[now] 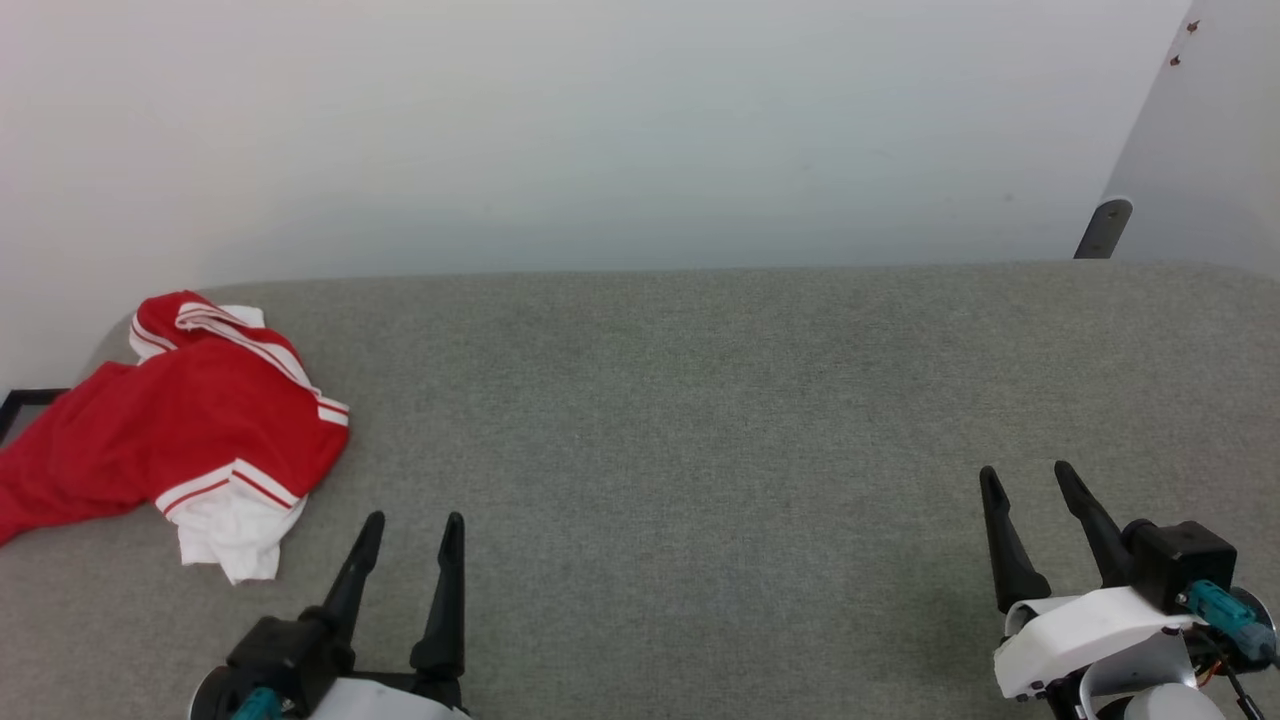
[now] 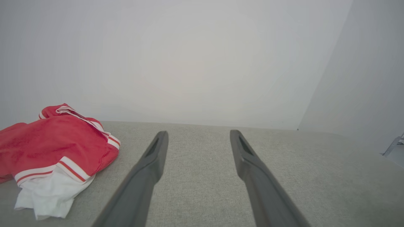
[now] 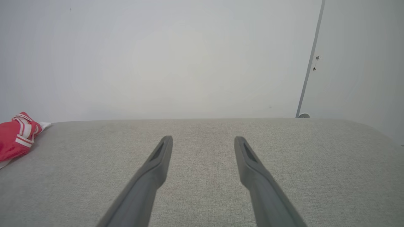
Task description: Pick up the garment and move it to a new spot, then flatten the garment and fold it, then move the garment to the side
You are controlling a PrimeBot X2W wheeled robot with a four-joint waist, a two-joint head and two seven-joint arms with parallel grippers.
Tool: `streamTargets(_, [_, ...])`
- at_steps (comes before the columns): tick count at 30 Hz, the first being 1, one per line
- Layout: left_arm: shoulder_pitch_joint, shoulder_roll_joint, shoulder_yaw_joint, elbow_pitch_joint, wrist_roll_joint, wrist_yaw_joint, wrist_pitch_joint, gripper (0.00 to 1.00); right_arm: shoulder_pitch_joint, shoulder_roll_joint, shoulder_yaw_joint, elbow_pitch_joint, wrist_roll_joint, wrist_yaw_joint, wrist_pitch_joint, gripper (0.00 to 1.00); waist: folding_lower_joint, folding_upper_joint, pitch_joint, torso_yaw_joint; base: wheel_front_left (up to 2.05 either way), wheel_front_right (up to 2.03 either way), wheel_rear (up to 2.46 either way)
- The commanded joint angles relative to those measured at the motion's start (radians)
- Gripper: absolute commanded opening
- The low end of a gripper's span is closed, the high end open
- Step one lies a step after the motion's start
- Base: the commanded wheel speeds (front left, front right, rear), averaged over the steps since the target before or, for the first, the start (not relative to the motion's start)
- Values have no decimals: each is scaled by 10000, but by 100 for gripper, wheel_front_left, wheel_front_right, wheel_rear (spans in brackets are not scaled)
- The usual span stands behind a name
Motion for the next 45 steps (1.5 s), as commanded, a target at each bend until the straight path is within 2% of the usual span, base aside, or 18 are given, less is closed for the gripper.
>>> streamTargets(1, [60, -13, -7, -91, 255, -18, -65, 100, -109, -21, 14, -29, -263, 6, -73, 100, 0, 0, -6, -1, 0, 0, 0])
streamTargets(16, [121, -31, -110, -134, 1368, -101, -337, 100, -85, -19, -4, 2, -1486, 6, -277, 100, 0, 0, -72, 62, 0, 0, 0])
streamTargets(21, [100, -55, -10, 48, 1345, -98, -354, 100, -66, -45, 63, 5, -1580, 6, -236, 100, 0, 0, -158, 293, 0, 0, 0])
streamTargets(27, [-87, 60, 177, 380, 1240, 30, -343, 100, -107, -111, 369, 75, -1453, 6, -144, 100, 0, 0, -341, 958, 0, 0, 0])
streamTargets(33, [-244, 260, 451, 605, 1128, 239, -174, 100, -232, -126, 747, 274, -1293, 6, -133, 100, 0, 0, -546, 1918, 0, 0, 0])
streamTargets(42, [-59, 505, 1042, 486, 827, 650, 138, 100, -536, -10, 1542, 668, -1088, 6, -173, 100, 0, 0, -824, 3270, 0, 0, 0])
streamTargets(45, [6, 552, 1124, 412, 783, 725, 205, 100, -555, 21, 1697, 768, -1034, 6, -193, 100, 0, 0, -871, 3530, 0, 0, 0])
